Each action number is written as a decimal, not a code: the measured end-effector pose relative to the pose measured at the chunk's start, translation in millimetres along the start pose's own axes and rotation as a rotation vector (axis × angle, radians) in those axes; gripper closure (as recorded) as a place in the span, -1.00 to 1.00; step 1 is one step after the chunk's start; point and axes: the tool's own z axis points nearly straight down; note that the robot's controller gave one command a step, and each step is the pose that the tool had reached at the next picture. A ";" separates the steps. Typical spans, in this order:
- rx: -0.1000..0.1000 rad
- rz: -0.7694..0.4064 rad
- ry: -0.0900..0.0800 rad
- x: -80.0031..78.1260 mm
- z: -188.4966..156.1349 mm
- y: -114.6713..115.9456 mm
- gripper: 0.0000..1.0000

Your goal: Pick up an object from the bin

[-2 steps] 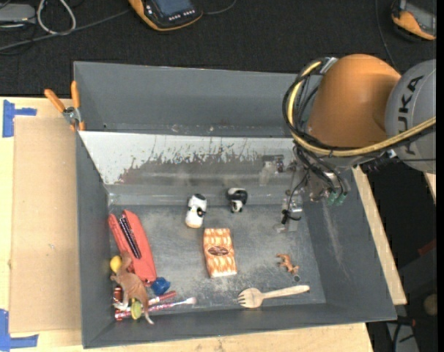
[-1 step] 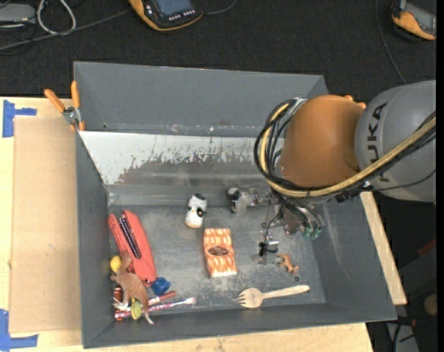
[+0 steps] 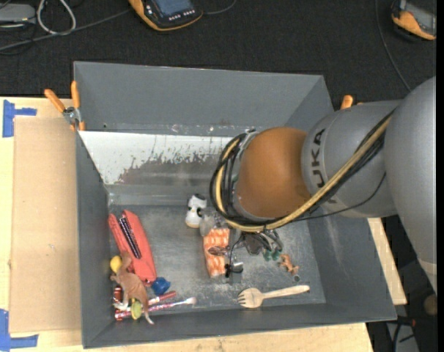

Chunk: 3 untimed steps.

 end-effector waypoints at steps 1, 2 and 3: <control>-0.004 -0.086 0.006 14.1 4.2 3.2 -1.00; -0.003 0.040 0.006 13.3 17.7 -31.3 -1.00; -0.003 -0.256 -0.003 -44.0 28.8 -56.5 1.00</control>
Offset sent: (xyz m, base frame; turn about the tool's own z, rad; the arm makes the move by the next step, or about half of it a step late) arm 0.0002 -0.0535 -0.0306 0.1729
